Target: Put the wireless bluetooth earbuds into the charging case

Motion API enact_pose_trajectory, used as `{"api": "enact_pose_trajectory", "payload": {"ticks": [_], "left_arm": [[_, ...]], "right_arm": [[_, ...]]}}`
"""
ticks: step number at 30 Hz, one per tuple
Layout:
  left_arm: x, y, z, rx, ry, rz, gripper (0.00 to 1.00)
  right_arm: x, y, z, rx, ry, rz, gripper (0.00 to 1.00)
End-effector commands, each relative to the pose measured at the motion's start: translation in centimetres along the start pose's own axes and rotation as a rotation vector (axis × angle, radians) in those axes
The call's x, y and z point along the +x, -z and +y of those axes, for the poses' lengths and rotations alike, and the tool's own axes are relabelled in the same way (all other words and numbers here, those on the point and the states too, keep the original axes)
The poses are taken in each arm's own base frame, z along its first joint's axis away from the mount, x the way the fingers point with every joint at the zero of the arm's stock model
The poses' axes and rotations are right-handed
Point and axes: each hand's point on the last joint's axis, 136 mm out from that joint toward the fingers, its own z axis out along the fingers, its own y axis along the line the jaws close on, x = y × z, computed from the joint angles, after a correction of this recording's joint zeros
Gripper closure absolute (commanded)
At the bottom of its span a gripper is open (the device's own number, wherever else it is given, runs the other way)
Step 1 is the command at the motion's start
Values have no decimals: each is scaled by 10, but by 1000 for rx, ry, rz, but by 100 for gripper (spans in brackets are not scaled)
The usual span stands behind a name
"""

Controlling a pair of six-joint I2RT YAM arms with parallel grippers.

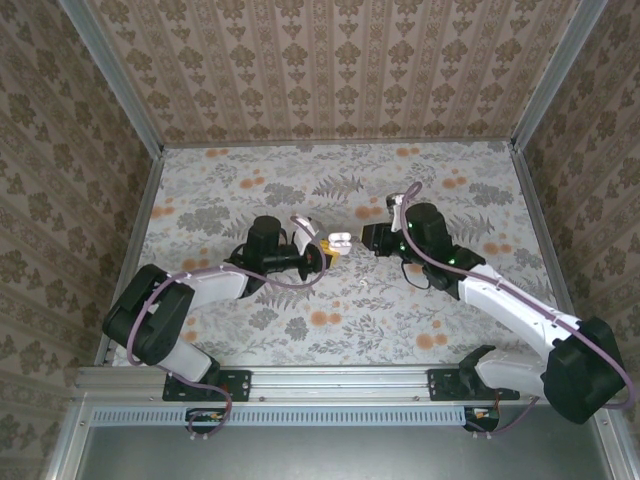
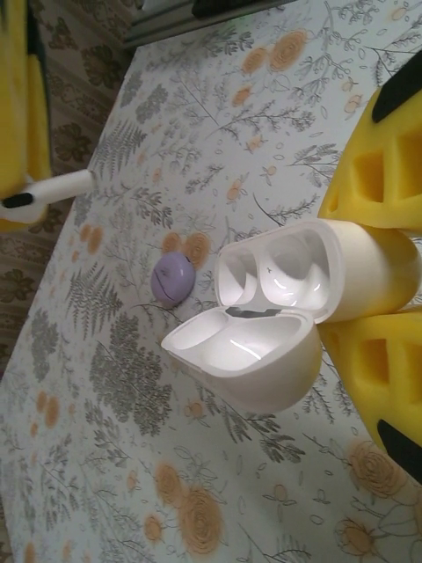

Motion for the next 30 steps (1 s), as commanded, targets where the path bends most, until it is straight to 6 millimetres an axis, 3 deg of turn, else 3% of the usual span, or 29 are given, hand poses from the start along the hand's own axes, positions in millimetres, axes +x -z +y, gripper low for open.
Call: {"api": "enact_pose_trajectory", "payload": {"ticks": [1, 14, 30], "left_arm": [[-20, -3, -9, 54, -10, -54, 82], [-34, 0, -10, 46, 2, -86, 82], [-44, 3, -7, 22, 14, -119, 82]], "right_arm": [[-10, -6, 12, -37, 58, -61, 77], [-9, -31, 37, -88, 71, -68, 77], [1, -40, 49, -119, 71, -40, 77]]}}
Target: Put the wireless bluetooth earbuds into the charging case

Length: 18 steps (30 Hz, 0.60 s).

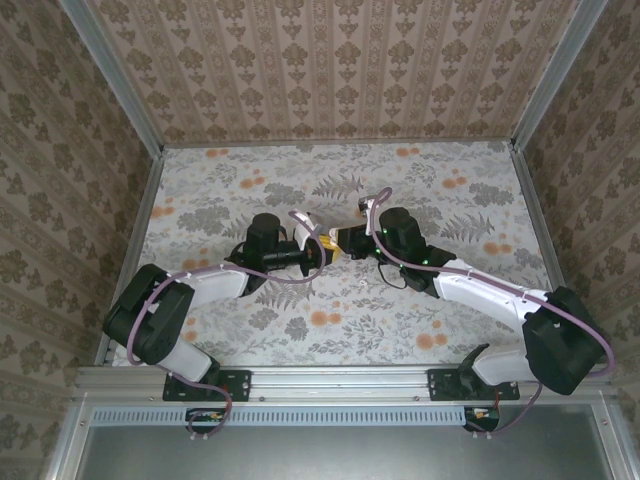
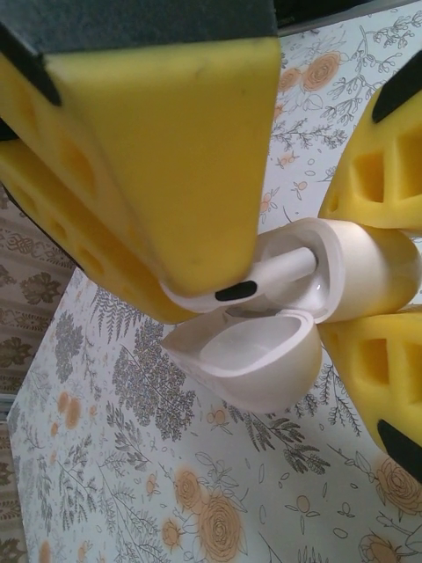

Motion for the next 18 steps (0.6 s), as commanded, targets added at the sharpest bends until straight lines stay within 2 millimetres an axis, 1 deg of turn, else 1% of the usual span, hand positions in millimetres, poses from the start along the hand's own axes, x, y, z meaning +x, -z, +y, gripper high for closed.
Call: {"api": "enact_pose_trajectory", "payload": {"ticks": [1, 11, 18], "left_arm": [[-30, 3, -7, 13, -43, -81, 82], [-40, 8, -5, -6, -41, -119, 82], [-43, 10, -5, -10, -44, -129, 82]], "right_arm": [[-13, -1, 10, -22, 3, -36, 78], [-1, 0, 14, -36, 9, 4, 78], [4, 0, 13, -32, 15, 17, 77]]}}
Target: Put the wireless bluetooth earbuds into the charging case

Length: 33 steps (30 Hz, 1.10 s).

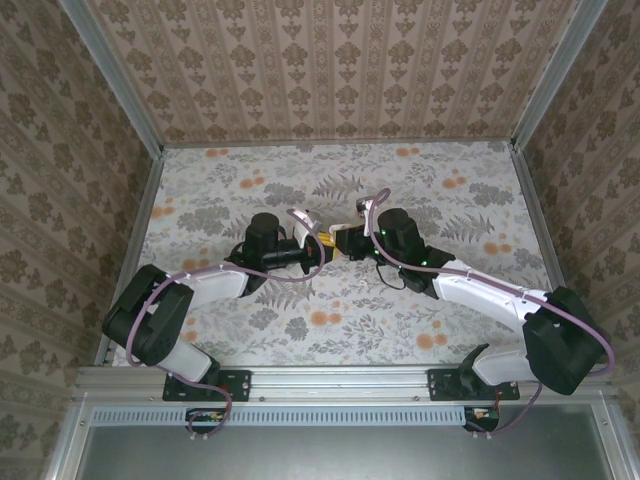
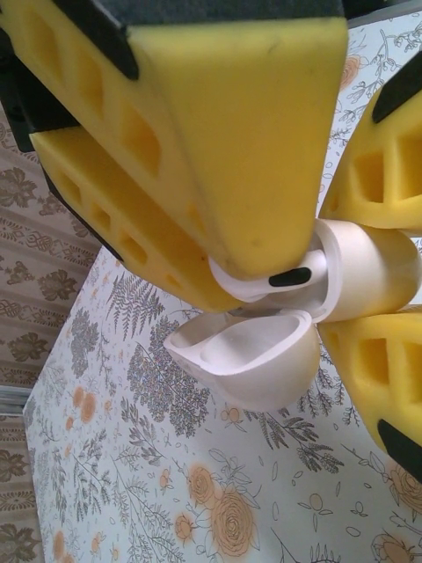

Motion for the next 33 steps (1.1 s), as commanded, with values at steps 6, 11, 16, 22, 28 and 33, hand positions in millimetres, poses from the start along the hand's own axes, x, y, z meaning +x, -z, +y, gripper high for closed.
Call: {"api": "enact_pose_trajectory", "payload": {"ticks": [6, 11, 16, 22, 28, 33], "left_arm": [[-31, 8, -6, -2, -69, -85, 82], [-28, 8, -7, -2, -76, -74, 82], [-24, 10, -8, 1, -97, -69, 82], [-9, 17, -11, -5, -166, -60, 81], [6, 23, -8, -48, -192, -35, 81], [10, 35, 2, -161, -179, -31, 81]], "right_arm": [[3, 3, 9, -22, 0, 28, 62], [-10, 14, 12, -14, 5, -11, 51], [-24, 23, 16, -14, -6, -28, 47], [-41, 47, 15, -24, -41, -15, 47], [-35, 72, 7, -24, 38, 135, 47], [-14, 85, -7, -24, 313, 297, 46]]}}
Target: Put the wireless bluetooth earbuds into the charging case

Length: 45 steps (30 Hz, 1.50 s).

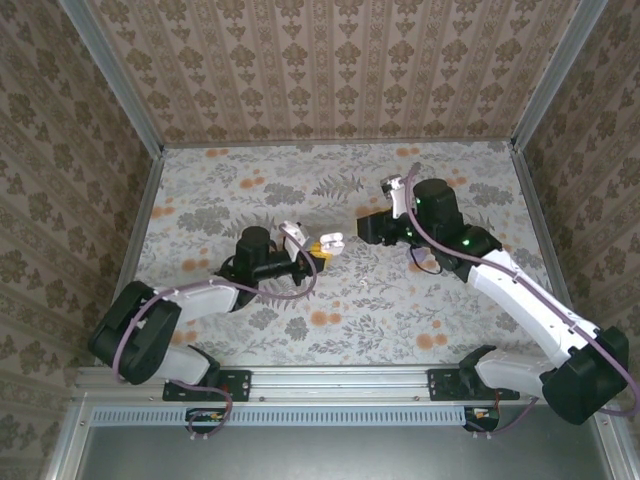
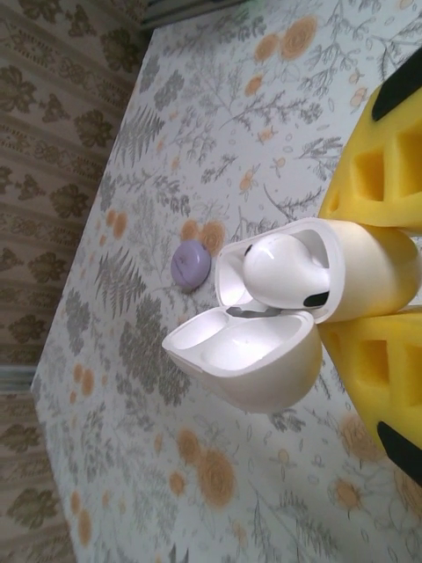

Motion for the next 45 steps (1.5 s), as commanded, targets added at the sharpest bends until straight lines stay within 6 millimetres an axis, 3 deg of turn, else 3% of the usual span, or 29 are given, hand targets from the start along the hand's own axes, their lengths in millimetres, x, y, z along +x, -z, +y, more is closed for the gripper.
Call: {"api": "enact_pose_trajectory", "payload": {"ticks": [1, 10, 15, 17, 22, 31, 45], "left_arm": [[-5, 12, 11, -101, -38, -19, 81], [11, 38, 15, -228, -69, 66, 81], [14, 44, 15, -244, -88, 84, 80], [14, 46, 16, -257, -89, 88, 80], [14, 53, 19, -293, -89, 87, 80], [16, 64, 26, -345, -78, 87, 80], [17, 65, 29, -348, -63, 91, 80]], "right_arm": [[41, 9, -3, -35, 226, 205, 45], [86, 2, -24, -146, 754, 395, 44], [115, -3, -31, -310, 1047, 531, 47], [130, -14, -37, -393, 1147, 573, 49], [144, -41, -50, -461, 1352, 623, 49], [170, -80, -60, -575, 1556, 684, 49], [196, -90, -65, -711, 1619, 734, 56]]}}
